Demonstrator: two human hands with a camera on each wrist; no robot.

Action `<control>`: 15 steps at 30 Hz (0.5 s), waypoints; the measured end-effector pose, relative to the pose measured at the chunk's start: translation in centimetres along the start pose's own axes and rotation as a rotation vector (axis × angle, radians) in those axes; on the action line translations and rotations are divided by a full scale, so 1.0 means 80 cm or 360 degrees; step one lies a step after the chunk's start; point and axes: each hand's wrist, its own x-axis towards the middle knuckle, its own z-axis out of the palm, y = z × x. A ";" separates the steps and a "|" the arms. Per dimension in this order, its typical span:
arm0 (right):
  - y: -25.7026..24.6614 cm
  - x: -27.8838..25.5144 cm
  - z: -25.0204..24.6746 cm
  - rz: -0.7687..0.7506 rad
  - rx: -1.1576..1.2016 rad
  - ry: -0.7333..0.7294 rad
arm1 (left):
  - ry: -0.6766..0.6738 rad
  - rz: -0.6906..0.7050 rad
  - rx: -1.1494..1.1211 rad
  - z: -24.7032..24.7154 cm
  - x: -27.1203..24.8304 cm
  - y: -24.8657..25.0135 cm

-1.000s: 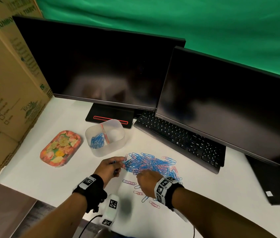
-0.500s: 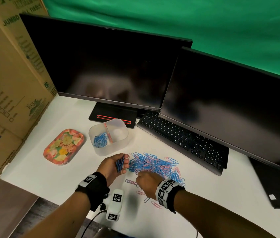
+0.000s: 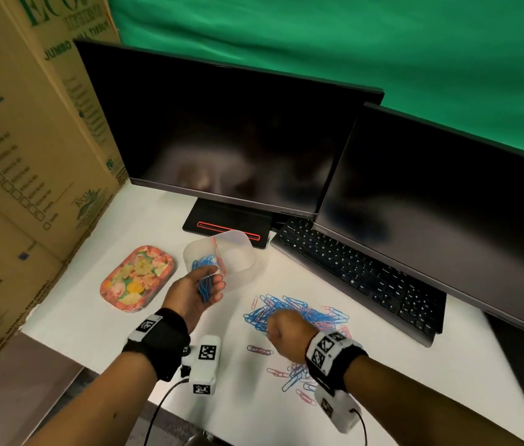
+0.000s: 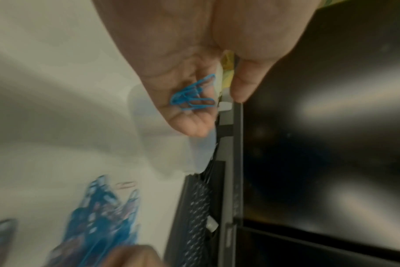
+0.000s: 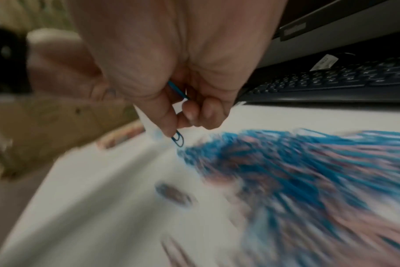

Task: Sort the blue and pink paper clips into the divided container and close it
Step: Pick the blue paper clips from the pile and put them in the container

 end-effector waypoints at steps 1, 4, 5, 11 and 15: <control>-0.010 0.008 -0.012 0.0021 0.0135 0.0080 | 0.0052 0.0022 0.0015 0.001 0.002 0.009; -0.050 0.044 -0.050 0.0014 0.0324 0.0239 | 0.0232 0.0048 0.0067 0.006 0.017 0.033; -0.065 0.057 -0.064 -0.0001 0.0337 0.0277 | 0.0286 0.0053 0.0097 0.008 0.022 0.042; -0.128 0.122 -0.106 -0.0033 0.0293 0.0311 | 0.0438 0.0038 0.0392 0.011 0.047 0.071; -0.143 0.140 -0.108 0.0023 0.0233 0.0265 | 0.0388 0.0138 0.0611 0.009 0.044 0.079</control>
